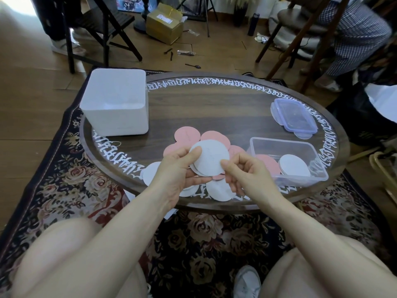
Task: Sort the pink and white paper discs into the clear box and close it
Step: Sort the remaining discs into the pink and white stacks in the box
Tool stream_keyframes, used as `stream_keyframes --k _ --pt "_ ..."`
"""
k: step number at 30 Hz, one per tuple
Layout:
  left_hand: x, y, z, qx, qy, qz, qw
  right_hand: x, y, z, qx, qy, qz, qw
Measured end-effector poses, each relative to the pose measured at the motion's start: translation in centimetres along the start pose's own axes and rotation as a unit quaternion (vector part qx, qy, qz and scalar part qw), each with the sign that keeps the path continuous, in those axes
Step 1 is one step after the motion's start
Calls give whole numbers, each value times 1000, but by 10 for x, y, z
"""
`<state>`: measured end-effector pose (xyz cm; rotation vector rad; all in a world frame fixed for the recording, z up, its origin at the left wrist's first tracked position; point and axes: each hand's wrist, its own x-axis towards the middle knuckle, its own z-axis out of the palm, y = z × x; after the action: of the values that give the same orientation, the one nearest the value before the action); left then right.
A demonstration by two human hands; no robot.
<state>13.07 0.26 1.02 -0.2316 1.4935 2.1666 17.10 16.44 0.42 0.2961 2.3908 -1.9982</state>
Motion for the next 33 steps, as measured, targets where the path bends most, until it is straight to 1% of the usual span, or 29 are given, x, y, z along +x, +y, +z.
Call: stream_keyframes --k 2,3,4,5,6,7,9,12,14,16,22,25,29,31,33 --pt "1 -1 -1 5 32 17 999 1 0 -1 -6 11 0 1000" --pt "1 0 -2 -3 53 24 998 2 1 -2 -28 20 -2 999" --pt "2 1 -4 -17 72 30 997 3 4 -5 -77 29 -9 997" --pt "3 3 -5 -30 88 34 995 4 7 -9 -154 35 -17 987" --pt "3 5 -7 -40 102 36 993 5 9 -12 -246 36 -23 968" --pt "4 7 -8 -47 114 38 992 4 12 -15 -335 31 -24 942" --pt "4 9 -11 -56 132 40 989 -1 14 -16 -458 10 -13 889" --pt "2 8 -12 -64 145 44 986 -7 19 -9 -551 -3 -4 834" --pt "2 7 -10 -63 147 46 986 -8 22 -5 -578 4 -6 816" --pt "2 7 -9 -59 150 47 986 -8 22 -2 -575 6 1 818" --pt "-1 6 -9 -38 138 28 989 -2 18 -5 -475 -11 56 878" --pt "-1 6 -8 -36 130 20 991 0 18 -8 -427 -30 80 900" --pt "0 6 -8 -41 127 21 991 1 21 -12 -363 -46 91 926" --pt "1 6 -8 -38 125 18 991 1 21 -15 -343 -44 93 934" --pt "2 6 -9 -36 128 13 991 -1 18 -18 -358 -35 75 930"
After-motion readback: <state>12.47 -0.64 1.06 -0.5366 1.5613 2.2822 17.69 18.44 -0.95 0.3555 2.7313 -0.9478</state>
